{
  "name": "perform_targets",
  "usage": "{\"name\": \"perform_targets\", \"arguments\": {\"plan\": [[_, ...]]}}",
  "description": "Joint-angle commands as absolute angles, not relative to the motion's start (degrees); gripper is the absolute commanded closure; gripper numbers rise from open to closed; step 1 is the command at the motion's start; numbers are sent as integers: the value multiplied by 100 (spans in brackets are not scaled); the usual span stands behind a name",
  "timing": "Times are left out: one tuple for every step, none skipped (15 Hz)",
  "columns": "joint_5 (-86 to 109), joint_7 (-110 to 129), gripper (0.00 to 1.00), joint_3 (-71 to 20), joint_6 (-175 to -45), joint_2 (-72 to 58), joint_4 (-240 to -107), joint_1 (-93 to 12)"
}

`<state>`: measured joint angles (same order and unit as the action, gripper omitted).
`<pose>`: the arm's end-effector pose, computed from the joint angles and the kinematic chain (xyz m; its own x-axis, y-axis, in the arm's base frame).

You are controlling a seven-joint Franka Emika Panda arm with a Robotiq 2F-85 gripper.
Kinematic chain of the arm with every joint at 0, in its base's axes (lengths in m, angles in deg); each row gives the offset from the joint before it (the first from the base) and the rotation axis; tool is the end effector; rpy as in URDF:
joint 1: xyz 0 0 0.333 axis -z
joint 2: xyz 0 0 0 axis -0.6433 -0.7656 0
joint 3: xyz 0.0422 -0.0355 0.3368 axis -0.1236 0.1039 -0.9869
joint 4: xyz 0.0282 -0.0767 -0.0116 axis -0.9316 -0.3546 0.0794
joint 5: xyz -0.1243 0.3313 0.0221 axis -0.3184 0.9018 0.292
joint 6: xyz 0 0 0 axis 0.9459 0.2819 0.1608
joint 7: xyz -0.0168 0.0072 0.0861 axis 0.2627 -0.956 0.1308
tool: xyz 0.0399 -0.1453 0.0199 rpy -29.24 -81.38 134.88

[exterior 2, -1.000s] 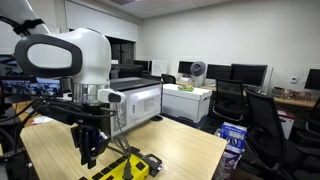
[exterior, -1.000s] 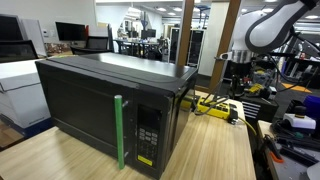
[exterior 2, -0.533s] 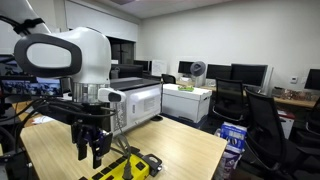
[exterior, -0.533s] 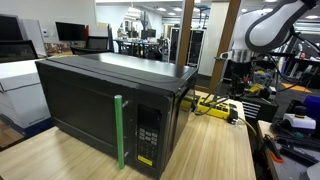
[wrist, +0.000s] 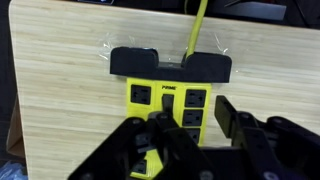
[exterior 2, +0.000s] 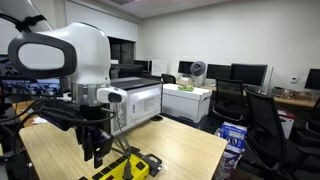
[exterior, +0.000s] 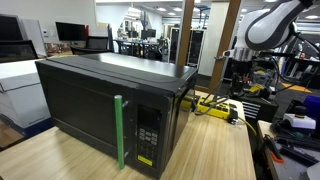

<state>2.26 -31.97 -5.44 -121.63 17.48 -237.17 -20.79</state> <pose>0.2710 -0.2517 0.2757 0.9953 0.0754 -0.0616 0.0767 -0.9968 0.0201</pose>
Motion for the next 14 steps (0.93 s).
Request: {"name": "perform_targets", "arguments": {"plan": [[960, -3903, 82, -361, -12301, 1729, -23678, -2127], [1208, -4117, 90, -320, -12345, 1676, -23647, -2153], [1409, -4296, 97, -291, -12377, 1650, -23629, -2170], [1636, -4502, 97, -269, -12427, 1623, -23614, -2194], [1836, -4670, 99, -261, -12464, 1600, -23597, -2210], [2048, -4841, 100, -258, -12517, 1552, -23576, -2233], [2228, -4997, 100, -261, -12591, 1495, -23560, -2255], [2395, -5151, 98, -265, -12670, 1420, -23541, -2277], [2537, -5303, 97, -272, -12770, 1340, -23538, -2287], [2686, -5455, 98, -288, -12857, 1262, -23531, -2294], [2841, -5609, 97, -314, -12958, 1161, -23519, -2296], [2960, -5721, 98, -264, -13014, 1092, -23507, -2358], [3091, -5839, 98, -279, -13063, 1026, -23498, -2362], [3210, -5932, 98, -298, -13103, 965, -23485, -2367]]}}
